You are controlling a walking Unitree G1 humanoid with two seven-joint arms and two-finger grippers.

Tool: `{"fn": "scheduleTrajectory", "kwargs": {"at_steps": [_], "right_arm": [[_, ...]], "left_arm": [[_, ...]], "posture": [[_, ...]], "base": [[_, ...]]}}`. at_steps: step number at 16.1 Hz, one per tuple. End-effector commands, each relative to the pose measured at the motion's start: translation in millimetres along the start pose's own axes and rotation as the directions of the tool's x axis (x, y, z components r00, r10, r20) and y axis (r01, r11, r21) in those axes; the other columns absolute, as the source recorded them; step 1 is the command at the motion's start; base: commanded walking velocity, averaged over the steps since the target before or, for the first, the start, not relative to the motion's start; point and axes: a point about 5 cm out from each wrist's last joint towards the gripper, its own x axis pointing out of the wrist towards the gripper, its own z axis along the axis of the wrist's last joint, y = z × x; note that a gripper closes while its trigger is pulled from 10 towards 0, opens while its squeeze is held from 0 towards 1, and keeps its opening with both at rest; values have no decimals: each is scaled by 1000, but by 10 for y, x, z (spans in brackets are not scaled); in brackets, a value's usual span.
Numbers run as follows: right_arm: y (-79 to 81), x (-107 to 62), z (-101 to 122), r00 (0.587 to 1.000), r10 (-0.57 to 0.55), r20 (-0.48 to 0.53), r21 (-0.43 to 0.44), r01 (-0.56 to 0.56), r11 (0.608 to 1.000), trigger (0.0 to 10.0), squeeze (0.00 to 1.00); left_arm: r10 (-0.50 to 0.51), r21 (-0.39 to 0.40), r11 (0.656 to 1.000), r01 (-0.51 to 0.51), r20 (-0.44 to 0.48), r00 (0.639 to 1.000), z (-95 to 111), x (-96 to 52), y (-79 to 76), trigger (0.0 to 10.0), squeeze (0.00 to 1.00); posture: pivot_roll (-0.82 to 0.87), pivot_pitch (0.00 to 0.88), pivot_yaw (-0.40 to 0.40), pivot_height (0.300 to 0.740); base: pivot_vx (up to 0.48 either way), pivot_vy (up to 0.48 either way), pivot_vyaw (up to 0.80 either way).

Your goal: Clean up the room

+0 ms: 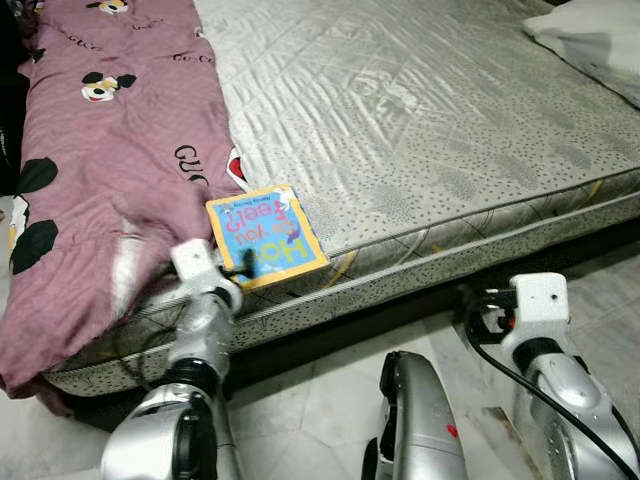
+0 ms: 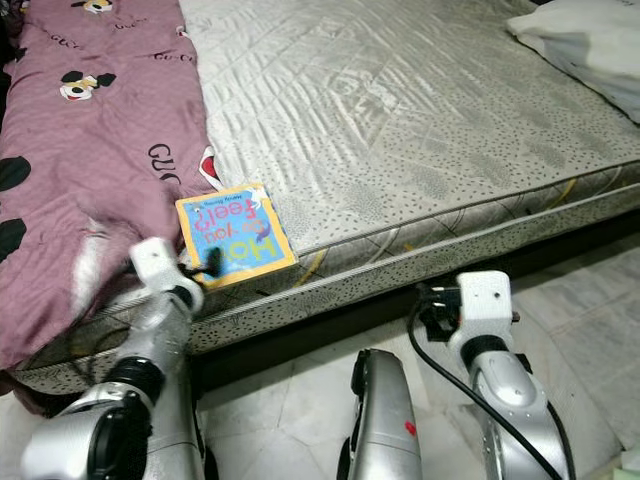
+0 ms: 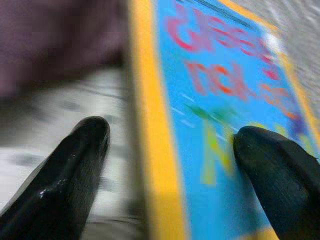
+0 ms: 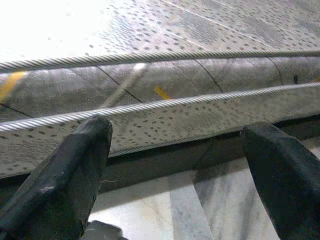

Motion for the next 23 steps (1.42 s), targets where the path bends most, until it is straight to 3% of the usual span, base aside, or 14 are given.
{"fn": "scheduleTrajectory", "kwargs": {"at_steps": [1, 5, 6, 7, 12, 16, 23], "right_arm": [[73, 1, 93, 999, 40, 33, -2, -40, 999, 10000, 0], [212, 51, 101, 996, 78, 43, -5, -78, 997, 10000, 0], [212, 64, 107, 996, 76, 46, -3, -76, 997, 10000, 0], [205, 78, 112, 996, 68, 50, -1, -68, 998, 10000, 0], [233, 165, 138, 996, 53, 71, 5, -53, 999, 10000, 0], [368, 258, 187, 990, 98, 100, 13, -100, 995, 10000, 0], [411, 367, 218, 988, 96, 125, 10, -98, 995, 10000, 0]], "left_arm": [[-49, 2, 999, 49, -55, 997, -93, -2, -87, 10000, 0], [-99, -19, 995, 98, -88, 991, -91, 15, -100, 10000, 0], [-101, -43, 994, 97, -109, 989, -110, 12, -78, 4392, 0], [-102, -66, 993, 95, -107, 989, -110, 11, -60, 0, 0], [-110, -136, 986, 94, -110, 988, -81, 20, -6, 0, 0], [-115, -146, 984, 100, -103, 988, -48, 24, 25, 0, 0], [-107, -152, 984, 94, -78, 991, 55, 46, 79, 0, 0]], "posture": [[-202, 93, -42, 499], [-190, 70, -28, 499], [-190, 66, -22, 499], [-190, 62, -18, 499], [-163, 21, -7, 499], [-132, 0, -10, 499], [-109, 0, -6, 499]], "base": [[0, 0, 0], [0, 0, 0], [0, 0, 0], [0, 0, 0], [0, 0, 0], [0, 0, 0], [0, 0, 0]]}}
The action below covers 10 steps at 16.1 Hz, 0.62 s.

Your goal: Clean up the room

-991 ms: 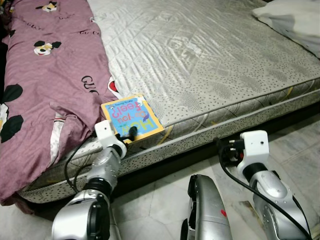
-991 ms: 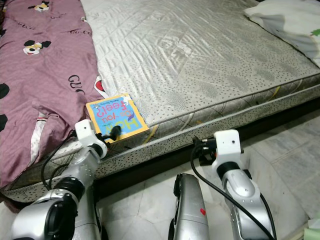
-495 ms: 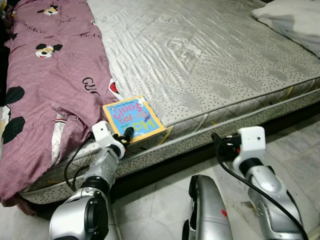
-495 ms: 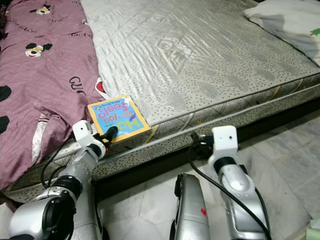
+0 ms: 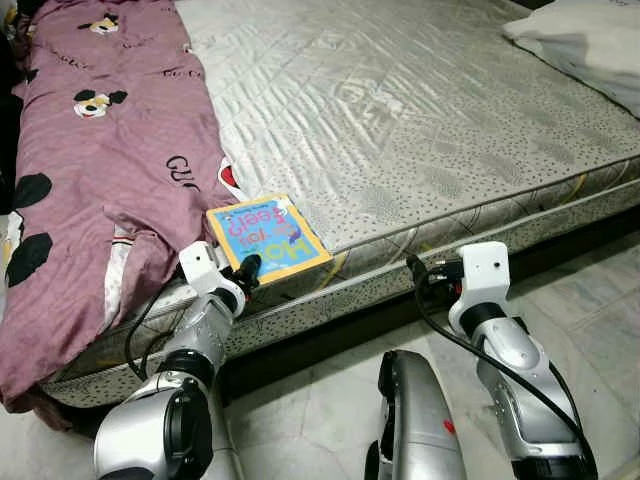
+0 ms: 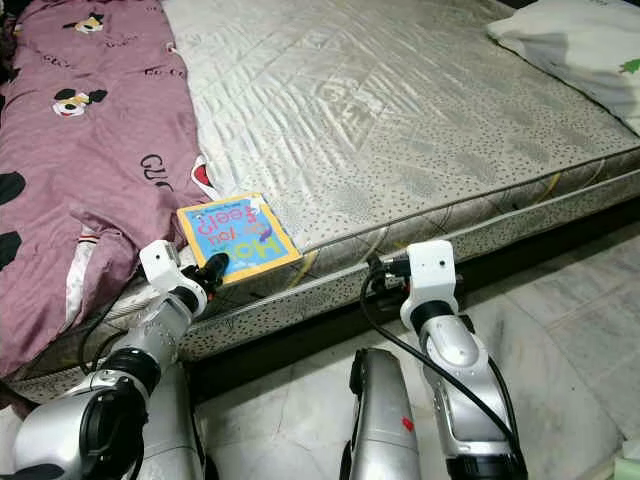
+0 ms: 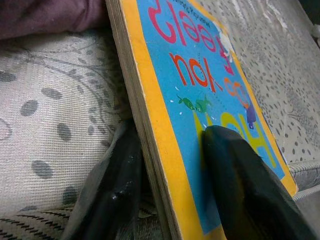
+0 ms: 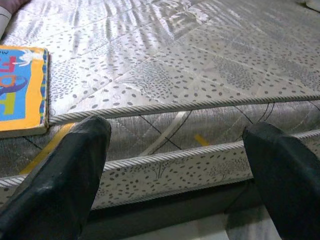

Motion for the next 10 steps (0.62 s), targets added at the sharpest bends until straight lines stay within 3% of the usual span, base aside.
{"fn": "scheduleTrajectory", "kwargs": {"at_steps": [1, 10], "right_arm": [[14, 23, 10, 1000, 6, 10, 1, -6, 1000, 10000, 0], [132, 207, 52, 998, 43, 50, 5, -43, 999, 10000, 0]], "left_arm": [[-1, 2, 1000, 1, 2, 1000, 39, 7, 7, 0, 0], [3, 41, 999, -5, 63, 998, 184, 4, 52, 0, 0]], "posture": [[-100, 0, -12, 499], [-74, 0, -10, 499]], "base": [[0, 0, 0], [0, 0, 0]]}}
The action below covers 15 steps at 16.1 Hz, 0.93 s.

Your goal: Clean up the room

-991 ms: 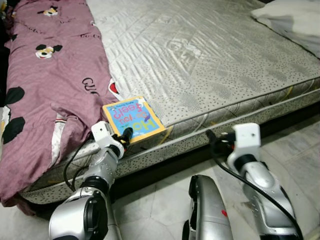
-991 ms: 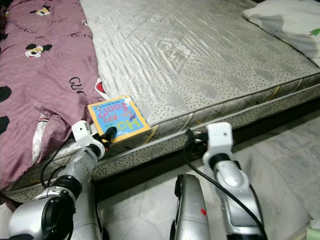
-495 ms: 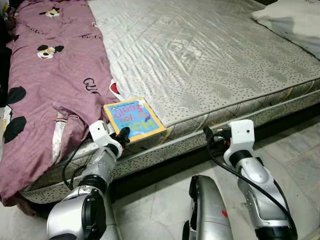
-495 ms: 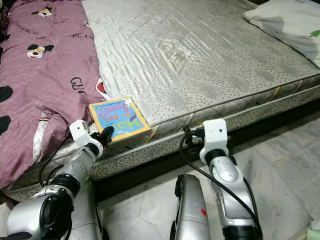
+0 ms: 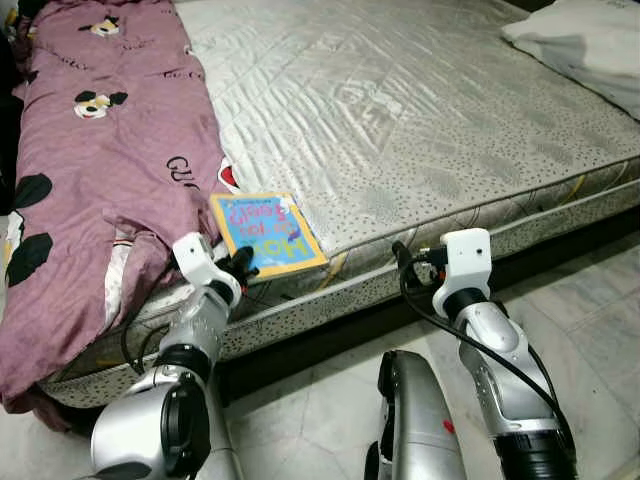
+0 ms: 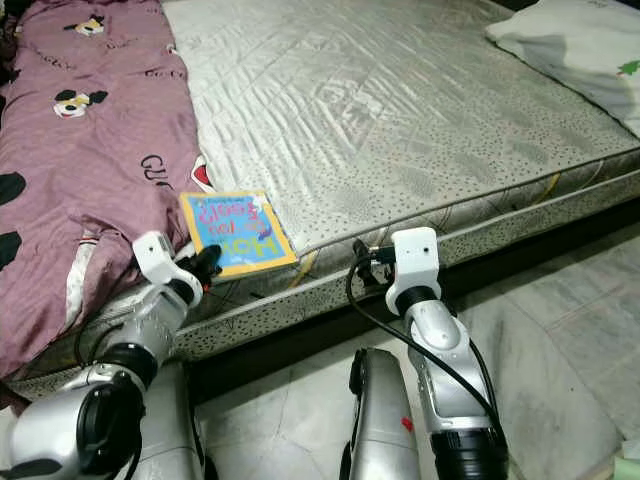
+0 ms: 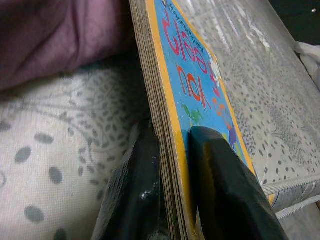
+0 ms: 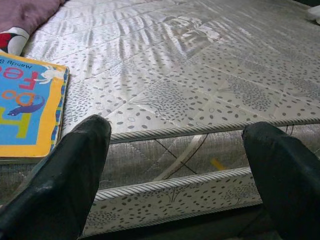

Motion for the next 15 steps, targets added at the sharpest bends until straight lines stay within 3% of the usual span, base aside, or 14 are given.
{"fn": "scheduleTrajectory", "kwargs": {"at_steps": [1, 9, 10, 12, 14, 15], "right_arm": [[18, 23, 0, 1000, 6, 4, -1, -6, 1000, 10000, 0], [301, 162, -51, 999, 34, 28, 68, -36, 997, 10000, 0], [343, 186, -68, 999, 32, 29, 83, -34, 996, 10000, 0], [381, 198, -76, 999, 27, 34, 100, -30, 995, 10000, 0], [441, 214, -21, 996, 39, 86, 190, -55, 980, 10000, 0], [450, 214, -4, 994, 41, 100, 200, -60, 978, 10000, 0]], "left_arm": [[30, 34, 999, -30, 9, 1000, 43, -19, 78, 0, 0], [-50, 268, 963, -4, 193, 980, 321, -102, 55, 0, 0], [-90, 360, 933, 1, 232, 968, 396, -168, 27, 0, 0], [-152, 468, 884, 12, 264, 953, 472, -301, -4, 0, 0], [-246, 616, 786, 41, 252, 936, 434, -589, -106, 0, 0], [-256, 630, 775, 46, 247, 934, 417, -622, -127, 0, 0]], "posture": [[-72, 0, -7, 499], [38, 0, 30, 499], [55, 0, 41, 499], [63, 0, 53, 499], [86, 0, 63, 499], [86, 0, 63, 499]], "base": [[0, 0, 0], [0, 0, 0], [0, 0, 0], [0, 0, 0], [0, 0, 0], [0, 0, 0]]}}
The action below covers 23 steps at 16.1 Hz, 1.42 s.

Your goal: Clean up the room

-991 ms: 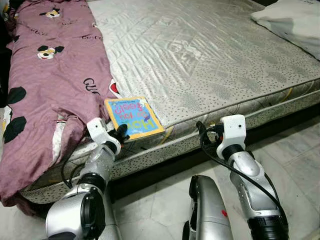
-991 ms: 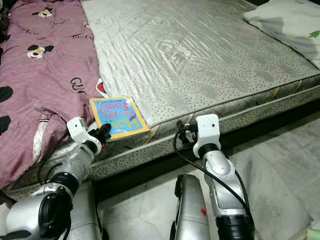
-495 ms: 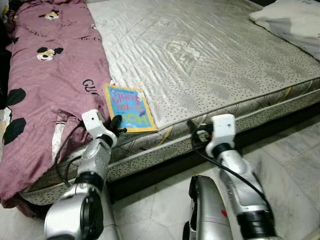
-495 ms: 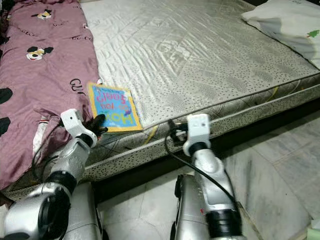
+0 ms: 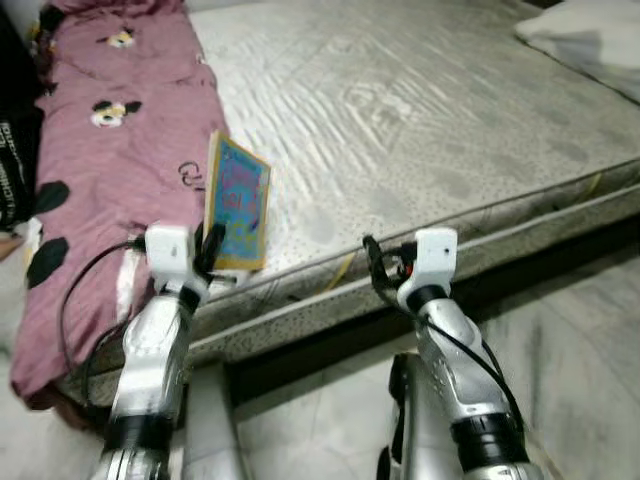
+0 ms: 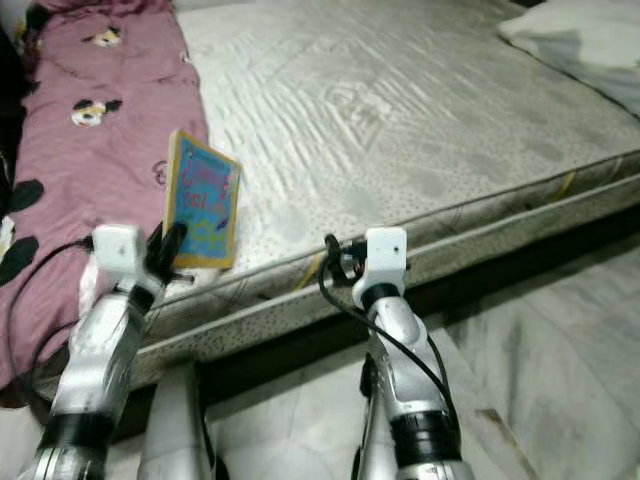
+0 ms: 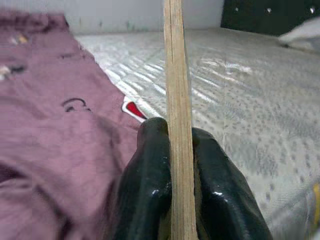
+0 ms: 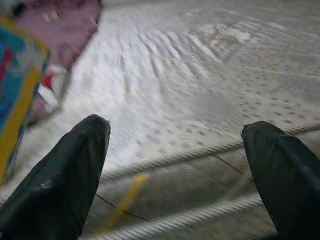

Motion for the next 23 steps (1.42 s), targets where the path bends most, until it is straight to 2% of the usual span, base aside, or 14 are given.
{"fn": "scheduleTrajectory", "kwargs": {"at_steps": [1, 2, 3, 4, 5, 8, 13, 23], "right_arm": [[45, 20, 40, 1000, 12, 26, 22, -13, 1000, 10000, 0], [63, 25, 44, 999, 9, 32, 50, -10, 999, 10000, 0], [76, 32, 57, 999, 4, 43, 84, -7, 996, 10000, 0], [85, 45, 88, 998, 2, 59, 99, -8, 995, 10000, 0], [89, 58, 115, 998, 6, 68, 107, -13, 994, 10000, 0], [67, 103, 157, 997, 0, 77, 122, -9, 992, 10000, 0], [48, 103, 165, 997, -8, 78, 123, -2, 992, 10000, 0], [-41, 91, 135, 997, -44, 68, 85, 38, 996, 10000, 0]], "left_arm": [[2, 64, 998, -3, 21, 1000, 94, -12, -31, 0, 0], [26, 105, 994, -29, 23, 999, 82, -70, -71, 0, 0], [50, 133, 990, -52, 14, 999, 39, -113, -89, 7098, 0], [75, 127, 989, -72, -18, 997, -33, -155, -101, 10000, 0], [79, 127, 989, -74, -32, 996, -41, -183, -121, 10000, 0], [75, 121, 990, -70, -36, 997, -30, -141, -189, 10000, 0], [91, 172, 981, -86, -21, 996, -1, -36, -252, 10000, 0], [101, 171, 980, -96, -21, 995, -18, 20, -297, 10000, 0]], "posture": [[95, 0, 63, 499], [94, 0, 65, 499], [91, 0, 63, 499], [87, 0, 61, 509], [86, 0, 59, 519], [82, 0, 54, 554], [77, 0, 50, 614], [72, 0, 47, 709]], "base": [[0, 0, 0], [0, 0, 0], [0, 0, 0], [0, 0, 0], [0, 0, 0], [0, 0, 0], [0, 0, 0], [0, 0, 0]]}}
